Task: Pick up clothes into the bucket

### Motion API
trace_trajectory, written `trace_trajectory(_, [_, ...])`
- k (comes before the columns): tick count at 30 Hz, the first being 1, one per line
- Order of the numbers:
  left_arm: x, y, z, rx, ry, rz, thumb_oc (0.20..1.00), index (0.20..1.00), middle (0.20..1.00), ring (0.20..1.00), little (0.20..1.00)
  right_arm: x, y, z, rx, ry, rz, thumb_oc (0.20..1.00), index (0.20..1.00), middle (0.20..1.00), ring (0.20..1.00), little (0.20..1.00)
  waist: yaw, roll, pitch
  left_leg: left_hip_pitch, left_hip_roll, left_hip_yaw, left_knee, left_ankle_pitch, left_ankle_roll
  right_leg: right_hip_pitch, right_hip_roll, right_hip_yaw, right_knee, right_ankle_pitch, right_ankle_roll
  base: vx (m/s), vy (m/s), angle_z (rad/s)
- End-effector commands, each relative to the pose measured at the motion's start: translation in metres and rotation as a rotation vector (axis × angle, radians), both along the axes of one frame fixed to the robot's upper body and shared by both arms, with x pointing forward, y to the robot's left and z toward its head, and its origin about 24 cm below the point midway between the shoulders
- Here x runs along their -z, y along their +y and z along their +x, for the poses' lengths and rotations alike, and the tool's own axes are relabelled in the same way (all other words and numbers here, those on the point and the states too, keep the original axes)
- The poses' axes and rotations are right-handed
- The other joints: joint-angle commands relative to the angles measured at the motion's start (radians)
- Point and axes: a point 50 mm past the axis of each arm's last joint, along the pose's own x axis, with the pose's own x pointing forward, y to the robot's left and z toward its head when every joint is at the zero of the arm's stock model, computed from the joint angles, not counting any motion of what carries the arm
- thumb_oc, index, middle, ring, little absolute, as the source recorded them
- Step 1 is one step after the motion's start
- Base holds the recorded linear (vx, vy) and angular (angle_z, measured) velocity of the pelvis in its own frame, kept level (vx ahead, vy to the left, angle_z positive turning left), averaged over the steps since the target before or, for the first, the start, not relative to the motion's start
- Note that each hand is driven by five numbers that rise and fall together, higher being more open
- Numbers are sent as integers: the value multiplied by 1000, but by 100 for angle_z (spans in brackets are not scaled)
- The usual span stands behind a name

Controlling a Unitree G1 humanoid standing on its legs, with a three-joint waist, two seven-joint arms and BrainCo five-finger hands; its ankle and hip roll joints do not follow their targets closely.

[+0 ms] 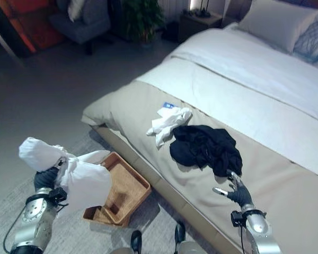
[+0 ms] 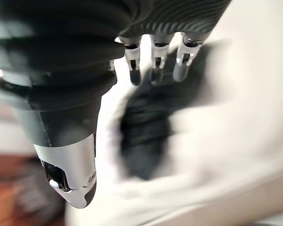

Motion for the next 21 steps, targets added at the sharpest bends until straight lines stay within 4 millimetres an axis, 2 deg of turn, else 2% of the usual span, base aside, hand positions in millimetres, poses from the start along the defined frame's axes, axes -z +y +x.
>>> trace_trajectory(1, [-57,27,16,-73,-208,184,200,200,200,200,200,-16,11,21,-66,-113,-54,1000,1000,1000,1000,1000,-1,-55,15,-84,-39,12,213,-113,26,-7,-77,-2,111,-41,60,-121,42,-14])
trace_trajectory(4, [-71,36,24,-104,-224,230,200,200,200,200,200,4,9,13,-68,-9,-96,1000,1000,1000,1000,1000,1,-78,49,-150,-32,12,280,-132,26,-51,-77,13,126,-29,62,-91,35,-16])
trace_trajectory(5, [-80,42,29,-131,-243,250,200,200,200,200,200,12,10,9,-88,40,-114,1000,1000,1000,1000,1000,0,-91,78,-191,-32,11,326,-144,27,-79,-78,21,143,-26,64,-74,38,-8])
trace_trajectory(8, [-88,43,38,-135,-254,260,200,200,200,200,200,19,13,8,-97,71,-117,1000,1000,1000,1000,1000,-2,-97,104,-233,-29,8,367,-158,30,-117,-80,28,176,-34,65,-97,57,-3])
trace_trajectory(10, [-106,43,51,-142,-282,292,200,200,200,200,200,21,15,12,-116,91,-148,1000,1000,1000,1000,1000,-5,-93,159,-316,-24,5,460,-192,48,-219,-90,34,305,-78,60,-138,91,-3])
trace_trajectory(11, [-106,43,51,-142,-283,292,200,200,200,200,200,21,15,12,-116,90,-148,1000,1000,1000,1000,1000,-4,-93,158,-320,-23,5,464,-194,48,-223,-89,35,308,-79,60,-144,84,-3])
trace_trajectory(12, [-120,41,62,-143,-312,310,200,200,200,200,200,16,15,20,-120,57,-157,1000,1000,1000,1000,1000,-14,-90,199,-391,-32,1,542,-217,64,-302,-99,46,417,-114,51,-110,53,-5])
trace_trajectory(14, [-126,40,66,-138,-327,309,200,200,200,200,200,14,13,22,-112,50,-164,1000,1000,1000,1000,1000,-17,-88,212,-423,-36,-2,579,-229,70,-335,-102,51,464,-132,45,-128,57,7])
trace_trajectory(15, [-137,37,74,-136,-360,304,200,200,200,200,200,8,10,27,-97,18,-169,1000,1000,1000,1000,1000,-24,-85,246,-494,-47,-8,666,-257,80,-410,-106,64,559,-163,30,-110,44,16])
trace_trajectory(18, [-147,34,79,-135,-386,305,200,200,200,200,200,4,7,30,-76,-3,-181,1000,1000,1000,1000,1000,-29,-79,270,-570,-50,-15,743,-278,84,-482,-111,61,641,-194,18,-62,-2,15])
trace_trajectory(19, [-152,32,81,-133,-403,303,200,200,200,200,200,1,6,33,-65,-20,-183,1000,1000,1000,1000,1000,-31,-75,277,-586,-48,-25,772,-314,80,-504,-105,65,682,-231,21,19,-45,16])
trace_trajectory(21, [-161,29,84,-137,-435,303,200,200,200,200,200,-5,2,37,-42,-54,-192,1000,1000,1000,1000,1000,-35,-72,287,-661,-55,-34,824,-321,80,-572,-109,60,739,-253,15,-13,-64,13])
